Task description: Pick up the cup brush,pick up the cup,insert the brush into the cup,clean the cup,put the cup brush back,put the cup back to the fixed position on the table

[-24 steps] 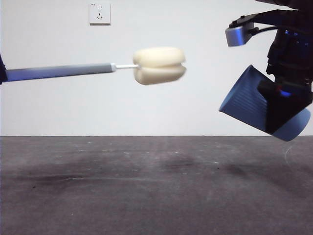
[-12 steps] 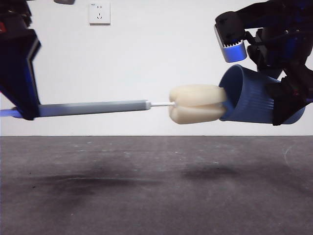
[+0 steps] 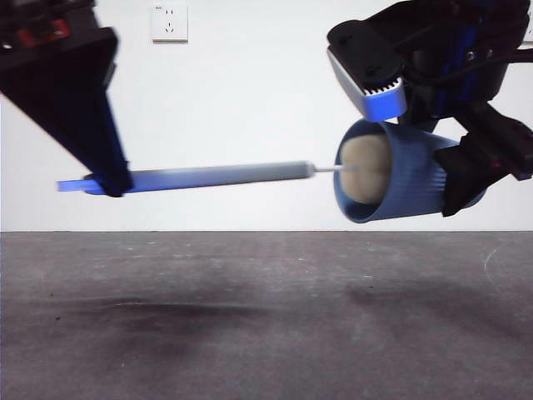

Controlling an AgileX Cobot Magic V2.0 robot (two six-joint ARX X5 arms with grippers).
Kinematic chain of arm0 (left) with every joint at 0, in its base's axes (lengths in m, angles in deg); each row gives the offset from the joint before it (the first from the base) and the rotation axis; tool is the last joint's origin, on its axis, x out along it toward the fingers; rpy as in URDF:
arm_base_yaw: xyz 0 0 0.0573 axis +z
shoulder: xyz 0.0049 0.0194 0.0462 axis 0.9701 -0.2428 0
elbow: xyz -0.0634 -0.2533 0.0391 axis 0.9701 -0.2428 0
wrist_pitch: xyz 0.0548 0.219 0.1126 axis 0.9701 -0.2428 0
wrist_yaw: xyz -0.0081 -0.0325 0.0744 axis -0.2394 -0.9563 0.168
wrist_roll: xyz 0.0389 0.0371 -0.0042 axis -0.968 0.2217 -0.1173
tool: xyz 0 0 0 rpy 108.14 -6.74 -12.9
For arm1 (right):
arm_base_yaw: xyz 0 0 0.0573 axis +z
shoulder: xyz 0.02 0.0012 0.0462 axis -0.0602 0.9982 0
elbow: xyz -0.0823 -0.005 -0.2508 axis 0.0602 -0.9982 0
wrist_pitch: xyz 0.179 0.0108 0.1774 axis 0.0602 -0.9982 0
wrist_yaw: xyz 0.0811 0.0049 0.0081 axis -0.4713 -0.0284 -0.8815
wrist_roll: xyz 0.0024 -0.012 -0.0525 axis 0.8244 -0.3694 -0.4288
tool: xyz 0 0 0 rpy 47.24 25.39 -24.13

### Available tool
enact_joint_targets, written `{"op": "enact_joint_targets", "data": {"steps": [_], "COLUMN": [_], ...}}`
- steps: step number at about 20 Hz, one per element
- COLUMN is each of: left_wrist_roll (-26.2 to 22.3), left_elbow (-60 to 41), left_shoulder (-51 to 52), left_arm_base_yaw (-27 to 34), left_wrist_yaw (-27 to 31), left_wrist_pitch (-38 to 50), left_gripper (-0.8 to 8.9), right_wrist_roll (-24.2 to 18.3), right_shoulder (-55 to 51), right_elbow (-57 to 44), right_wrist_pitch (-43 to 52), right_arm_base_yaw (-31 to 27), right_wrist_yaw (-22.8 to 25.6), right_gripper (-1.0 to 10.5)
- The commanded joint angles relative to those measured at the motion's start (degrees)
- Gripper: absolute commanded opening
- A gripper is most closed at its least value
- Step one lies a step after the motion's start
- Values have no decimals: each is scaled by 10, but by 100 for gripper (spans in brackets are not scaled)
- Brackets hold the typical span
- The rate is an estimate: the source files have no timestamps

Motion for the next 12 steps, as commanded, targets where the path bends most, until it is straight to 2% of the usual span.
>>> {"op": "enact_joint_targets", "data": {"steps": [1,4,6,9,12], "left_wrist_roll": [50,84,88,94,97], "left_elbow": [2,2,2,2,2], "left_shoulder": [-19,-29,-29,-27,-15], "left_arm_base_yaw": [-22,-31,-30,-26,-26], "left_wrist_yaw": [-7,-8,-2,57,85], "left_wrist_pitch": [27,60,58,9,-62], "left_gripper": [-9,-9,-9,-9,-9], "right_wrist_roll": [3,16,23,24,24], "right_shoulder": [14,24,25,25,25], "right_elbow": [3,3,3,3,3], "right_wrist_pitch": [17,19,20,18,18], "right_arm_base_yaw": [16,37,43,43,41], "right_wrist_yaw": [2,2,2,15,18], "right_gripper": [-13,-13,-13,-13,-13]}}
